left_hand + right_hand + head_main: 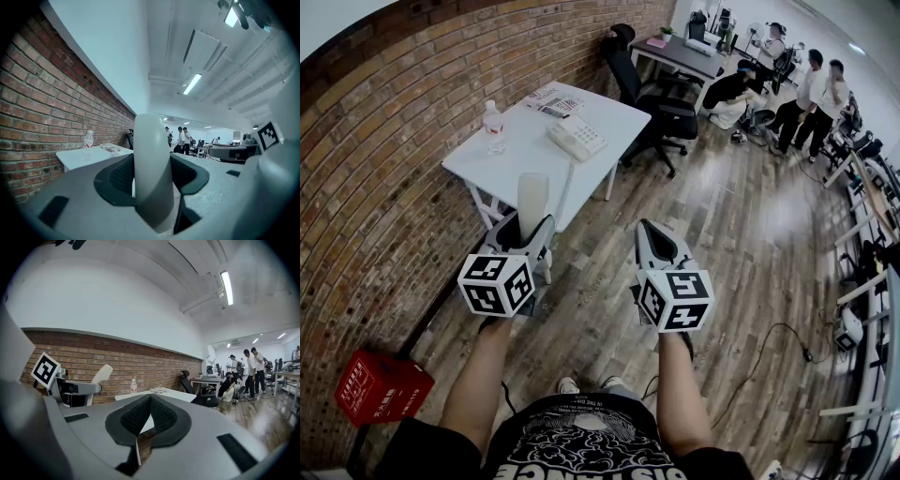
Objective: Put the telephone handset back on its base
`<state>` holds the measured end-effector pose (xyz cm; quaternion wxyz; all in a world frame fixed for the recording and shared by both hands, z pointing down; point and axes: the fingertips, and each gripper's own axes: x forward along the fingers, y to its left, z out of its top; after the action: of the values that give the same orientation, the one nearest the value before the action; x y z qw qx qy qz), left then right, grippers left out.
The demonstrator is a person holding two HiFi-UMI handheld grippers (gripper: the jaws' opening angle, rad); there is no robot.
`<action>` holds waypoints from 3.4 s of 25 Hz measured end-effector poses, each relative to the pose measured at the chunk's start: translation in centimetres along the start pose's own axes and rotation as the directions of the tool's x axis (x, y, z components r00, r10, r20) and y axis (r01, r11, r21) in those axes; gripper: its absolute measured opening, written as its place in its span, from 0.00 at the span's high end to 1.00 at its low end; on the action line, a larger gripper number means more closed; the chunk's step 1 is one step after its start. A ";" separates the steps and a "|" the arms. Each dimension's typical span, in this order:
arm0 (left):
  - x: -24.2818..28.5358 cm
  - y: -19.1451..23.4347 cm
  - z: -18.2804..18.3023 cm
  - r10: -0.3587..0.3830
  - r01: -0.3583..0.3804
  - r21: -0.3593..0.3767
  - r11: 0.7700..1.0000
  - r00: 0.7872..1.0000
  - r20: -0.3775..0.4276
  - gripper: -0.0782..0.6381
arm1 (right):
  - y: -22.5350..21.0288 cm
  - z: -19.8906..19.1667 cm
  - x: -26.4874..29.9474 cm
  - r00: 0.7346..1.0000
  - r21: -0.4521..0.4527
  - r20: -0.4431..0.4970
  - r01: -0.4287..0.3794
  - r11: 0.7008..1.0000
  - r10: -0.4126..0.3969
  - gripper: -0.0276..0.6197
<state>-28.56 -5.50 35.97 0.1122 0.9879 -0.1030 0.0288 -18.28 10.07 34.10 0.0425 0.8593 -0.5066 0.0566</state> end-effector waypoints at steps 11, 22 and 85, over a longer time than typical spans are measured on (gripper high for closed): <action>4.0 0.0 -0.4 -0.010 0.010 0.001 1.000 1.000 -0.018 0.58 | -2.5 -0.7 2.1 1.000 0.005 -0.013 0.003 1.000 -0.003 0.96; 14.8 -1.1 -0.6 0.023 -0.022 0.027 0.999 0.999 -0.034 0.58 | -11.3 -0.9 9.1 0.999 0.029 -0.002 -0.047 0.998 0.047 0.96; 44.8 20.4 0.8 0.383 -0.393 -0.103 0.914 0.918 -0.105 0.58 | -20.1 1.5 50.9 0.883 -0.006 -0.119 -0.458 0.889 0.454 0.96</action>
<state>10.92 -33.99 43.16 0.1685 0.9370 -0.2939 0.0849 23.84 -24.45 39.47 0.0717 0.7104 -0.6921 0.1055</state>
